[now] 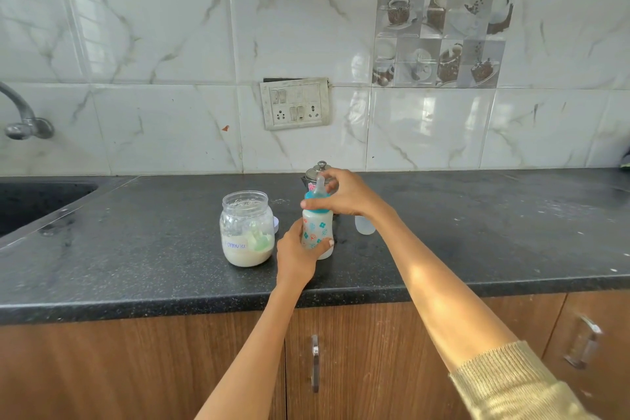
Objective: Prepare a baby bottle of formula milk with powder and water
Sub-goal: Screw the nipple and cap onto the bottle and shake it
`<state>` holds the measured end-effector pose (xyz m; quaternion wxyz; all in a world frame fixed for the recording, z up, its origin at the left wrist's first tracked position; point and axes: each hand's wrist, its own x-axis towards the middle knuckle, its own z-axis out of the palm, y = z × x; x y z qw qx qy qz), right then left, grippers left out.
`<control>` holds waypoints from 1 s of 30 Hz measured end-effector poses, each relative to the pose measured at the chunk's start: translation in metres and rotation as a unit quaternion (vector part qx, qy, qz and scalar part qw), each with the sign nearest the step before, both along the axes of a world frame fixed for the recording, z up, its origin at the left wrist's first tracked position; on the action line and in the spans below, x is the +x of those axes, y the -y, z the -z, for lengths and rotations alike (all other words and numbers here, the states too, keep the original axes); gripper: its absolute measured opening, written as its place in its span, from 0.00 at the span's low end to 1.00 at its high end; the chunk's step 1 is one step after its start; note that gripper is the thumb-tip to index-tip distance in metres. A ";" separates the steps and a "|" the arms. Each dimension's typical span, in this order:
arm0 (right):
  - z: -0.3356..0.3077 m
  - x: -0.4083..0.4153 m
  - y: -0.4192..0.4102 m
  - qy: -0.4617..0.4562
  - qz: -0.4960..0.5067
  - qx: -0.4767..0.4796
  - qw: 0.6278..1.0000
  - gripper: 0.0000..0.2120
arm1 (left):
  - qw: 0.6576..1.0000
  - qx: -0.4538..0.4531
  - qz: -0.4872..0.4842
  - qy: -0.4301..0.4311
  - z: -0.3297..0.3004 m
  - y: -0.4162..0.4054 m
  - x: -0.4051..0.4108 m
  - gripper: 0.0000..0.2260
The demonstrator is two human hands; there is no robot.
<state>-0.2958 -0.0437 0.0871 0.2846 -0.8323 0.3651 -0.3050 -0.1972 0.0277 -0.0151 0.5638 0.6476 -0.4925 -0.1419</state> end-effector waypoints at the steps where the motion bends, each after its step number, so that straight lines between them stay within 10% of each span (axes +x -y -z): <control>1: -0.001 0.001 0.001 0.004 -0.001 0.004 1.000 0.34 | 1.000 0.001 -0.001 -0.002 0.000 0.000 0.000 0.24; 30: -0.017 0.000 0.002 -0.072 -0.053 0.033 0.995 0.22 | 1.000 0.009 0.001 -0.008 0.000 0.001 0.000 0.26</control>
